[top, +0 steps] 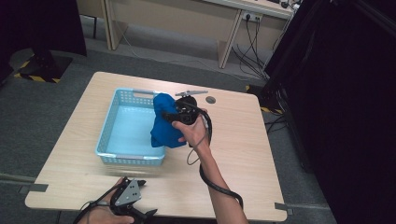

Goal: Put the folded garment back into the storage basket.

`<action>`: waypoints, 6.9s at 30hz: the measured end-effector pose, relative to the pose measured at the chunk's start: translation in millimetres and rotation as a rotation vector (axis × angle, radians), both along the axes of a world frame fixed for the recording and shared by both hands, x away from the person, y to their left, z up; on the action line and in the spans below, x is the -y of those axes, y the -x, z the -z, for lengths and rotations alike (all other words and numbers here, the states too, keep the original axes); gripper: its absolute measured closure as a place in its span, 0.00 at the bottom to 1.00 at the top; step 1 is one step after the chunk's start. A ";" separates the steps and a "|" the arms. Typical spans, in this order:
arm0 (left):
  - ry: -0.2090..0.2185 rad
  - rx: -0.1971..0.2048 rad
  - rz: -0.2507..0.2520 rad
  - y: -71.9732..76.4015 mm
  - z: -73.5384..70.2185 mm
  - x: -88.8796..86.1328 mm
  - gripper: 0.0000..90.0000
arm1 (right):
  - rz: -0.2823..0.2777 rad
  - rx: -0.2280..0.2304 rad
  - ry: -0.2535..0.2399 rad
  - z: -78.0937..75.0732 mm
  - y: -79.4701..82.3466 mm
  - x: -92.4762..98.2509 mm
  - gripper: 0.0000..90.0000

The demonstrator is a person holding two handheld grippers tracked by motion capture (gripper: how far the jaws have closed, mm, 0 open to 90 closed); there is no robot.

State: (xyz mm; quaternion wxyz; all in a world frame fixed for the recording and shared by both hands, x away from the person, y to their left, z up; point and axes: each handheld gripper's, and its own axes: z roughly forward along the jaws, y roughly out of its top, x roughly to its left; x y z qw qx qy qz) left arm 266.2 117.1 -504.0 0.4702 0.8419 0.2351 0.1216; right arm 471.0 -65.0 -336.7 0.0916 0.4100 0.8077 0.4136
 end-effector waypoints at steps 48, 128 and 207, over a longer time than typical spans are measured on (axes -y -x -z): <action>-0.001 -0.001 0.001 0.1 0.0 -0.3 0.00 | -0.038 -0.059 0.037 24.4 -12.5 -86.2 0.66; -0.003 0.000 0.002 0.1 -0.1 -0.2 0.00 | 0.058 -0.225 0.085 92.1 -36.8 -108.6 0.37; -0.001 0.000 0.000 0.1 0.0 0.1 0.00 | -0.012 -0.050 0.042 41.1 -20.4 -8.8 0.11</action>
